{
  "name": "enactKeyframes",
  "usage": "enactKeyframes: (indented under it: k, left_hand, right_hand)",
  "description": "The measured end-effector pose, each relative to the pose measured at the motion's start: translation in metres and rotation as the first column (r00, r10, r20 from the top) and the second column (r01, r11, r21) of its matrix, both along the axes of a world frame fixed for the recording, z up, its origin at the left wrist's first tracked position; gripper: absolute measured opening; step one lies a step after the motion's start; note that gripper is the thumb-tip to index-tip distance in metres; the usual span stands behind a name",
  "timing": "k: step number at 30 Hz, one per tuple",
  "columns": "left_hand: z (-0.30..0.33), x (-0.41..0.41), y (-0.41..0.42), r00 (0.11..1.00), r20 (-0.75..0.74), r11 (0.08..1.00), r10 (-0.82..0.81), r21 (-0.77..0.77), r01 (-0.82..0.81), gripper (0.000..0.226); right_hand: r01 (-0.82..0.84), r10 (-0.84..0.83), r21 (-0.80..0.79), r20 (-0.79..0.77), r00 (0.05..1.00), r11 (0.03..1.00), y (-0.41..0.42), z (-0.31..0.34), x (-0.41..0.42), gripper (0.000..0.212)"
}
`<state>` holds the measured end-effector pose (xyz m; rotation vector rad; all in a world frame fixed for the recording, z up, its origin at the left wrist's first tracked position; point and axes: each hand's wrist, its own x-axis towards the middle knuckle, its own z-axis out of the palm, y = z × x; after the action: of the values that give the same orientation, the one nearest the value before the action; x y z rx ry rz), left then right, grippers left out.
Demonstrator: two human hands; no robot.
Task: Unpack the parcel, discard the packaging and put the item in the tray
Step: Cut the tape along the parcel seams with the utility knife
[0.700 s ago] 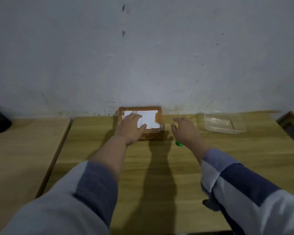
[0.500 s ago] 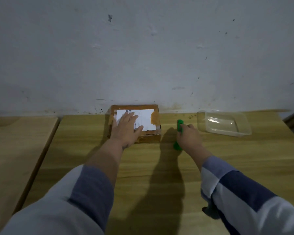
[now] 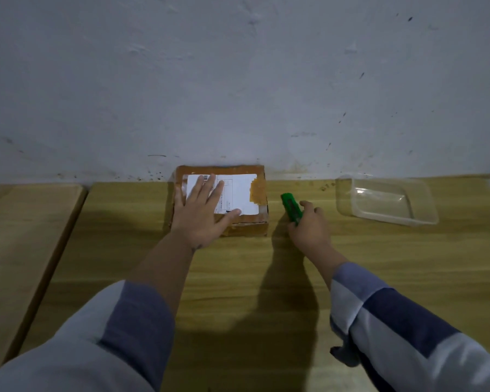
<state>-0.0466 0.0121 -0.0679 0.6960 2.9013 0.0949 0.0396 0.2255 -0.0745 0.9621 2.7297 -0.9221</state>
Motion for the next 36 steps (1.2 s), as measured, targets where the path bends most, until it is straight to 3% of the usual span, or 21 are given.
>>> enactKeyframes:
  k: [4,7,10,21,26,29,32,36]
  left_hand:
    - [0.001,0.01,0.0,1.0,0.001,1.0,-0.002,-0.009,0.002,0.094]
    - [0.001,0.02,-0.002,1.0,-0.007,1.0,-0.002,-0.01,0.002,0.096]
    - [0.002,0.033,-0.006,1.0,-0.007,1.0,-0.019,-0.023,0.018,0.104]
    - [0.006,0.1,-0.02,0.998,0.057,0.999,-0.028,-0.036,0.03,0.118]
    - [0.014,0.108,-0.03,0.99,0.103,0.994,-0.098,-0.044,0.103,0.116]
    - [0.014,0.11,-0.039,0.986,0.056,0.984,-0.157,-0.08,0.161,0.109]
    - [0.009,0.112,-0.042,0.985,0.002,0.981,-0.174,-0.087,0.174,0.102]
    - [0.002,0.113,-0.043,0.984,-0.05,0.981,-0.17,-0.1,0.165,0.101]
  right_hand:
    - [0.058,-0.083,-0.215,-0.107,0.991,0.975,-0.016,0.011,-0.008,0.056]
    - [0.116,-0.194,-0.425,-0.144,0.97,0.898,-0.028,0.023,-0.009,0.053]
    - [0.121,-0.229,-0.514,-0.152,0.962,0.849,-0.037,0.031,-0.001,0.049]
    - [0.13,-0.26,-0.551,-0.166,0.951,0.825,-0.058,0.036,0.07,0.052]
    - [-0.054,0.011,-0.504,-0.086,0.996,0.862,-0.053,0.052,0.097,0.093]
    - [-0.071,0.055,-0.51,-0.045,0.997,0.858,-0.05,0.058,0.112,0.102]
    - [-0.074,0.056,-0.527,-0.05,0.997,0.847,-0.05,0.06,0.125,0.1]
    - [-0.056,0.028,-0.504,-0.063,0.998,0.862,-0.056,0.054,0.132,0.081]
